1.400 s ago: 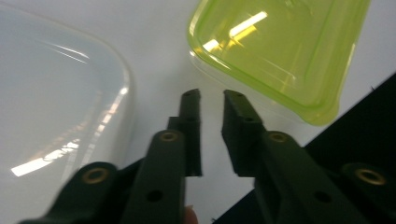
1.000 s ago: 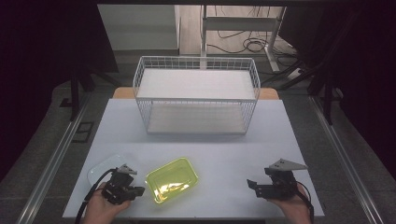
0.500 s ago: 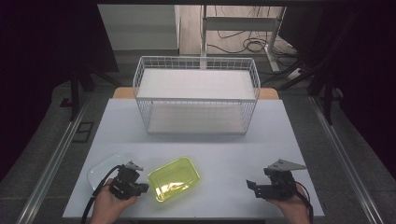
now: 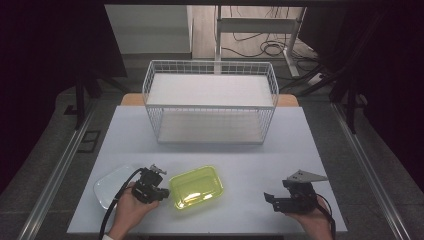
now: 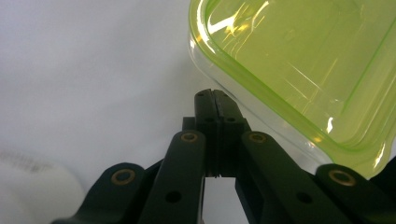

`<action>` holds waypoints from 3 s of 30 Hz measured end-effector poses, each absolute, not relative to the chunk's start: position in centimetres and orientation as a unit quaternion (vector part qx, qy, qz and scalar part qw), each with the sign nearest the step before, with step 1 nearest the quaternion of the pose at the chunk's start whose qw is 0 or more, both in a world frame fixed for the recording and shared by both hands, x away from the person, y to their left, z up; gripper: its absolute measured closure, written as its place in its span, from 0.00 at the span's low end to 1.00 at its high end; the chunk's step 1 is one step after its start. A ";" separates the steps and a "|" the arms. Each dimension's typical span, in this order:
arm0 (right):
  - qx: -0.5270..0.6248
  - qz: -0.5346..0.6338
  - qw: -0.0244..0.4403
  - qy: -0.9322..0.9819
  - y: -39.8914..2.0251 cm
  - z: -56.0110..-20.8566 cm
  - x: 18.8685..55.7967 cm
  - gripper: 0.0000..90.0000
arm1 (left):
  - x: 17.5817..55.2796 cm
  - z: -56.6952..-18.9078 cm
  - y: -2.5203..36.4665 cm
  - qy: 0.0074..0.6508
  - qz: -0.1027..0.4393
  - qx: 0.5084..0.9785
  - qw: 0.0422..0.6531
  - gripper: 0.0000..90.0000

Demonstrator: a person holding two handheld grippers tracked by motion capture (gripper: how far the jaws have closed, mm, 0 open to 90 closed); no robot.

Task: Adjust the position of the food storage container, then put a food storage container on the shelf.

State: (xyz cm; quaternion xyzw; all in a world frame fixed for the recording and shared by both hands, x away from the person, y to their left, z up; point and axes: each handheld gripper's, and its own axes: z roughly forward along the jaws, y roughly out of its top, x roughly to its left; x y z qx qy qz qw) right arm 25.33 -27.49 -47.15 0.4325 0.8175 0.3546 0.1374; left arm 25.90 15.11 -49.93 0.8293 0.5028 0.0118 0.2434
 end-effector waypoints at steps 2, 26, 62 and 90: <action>0.430 0.357 0.138 0.818 -27.5 -47.1 25.3 0.18 | 26.3 -49.8 14.7 0.501 0.013 0.830 0.245 1.00; 0.427 0.342 0.133 0.826 -27.3 -47.7 25.4 0.19 | 29.8 -50.0 10.9 0.506 0.012 0.821 0.263 1.00; 0.451 0.393 0.095 0.795 -23.8 -44.2 27.2 0.18 | 25.0 -46.7 15.4 0.511 -0.018 0.752 0.416 0.30; 0.464 0.397 0.051 0.791 -23.7 -45.3 28.6 0.28 | 26.5 -48.5 13.9 0.524 -0.053 0.742 0.415 0.31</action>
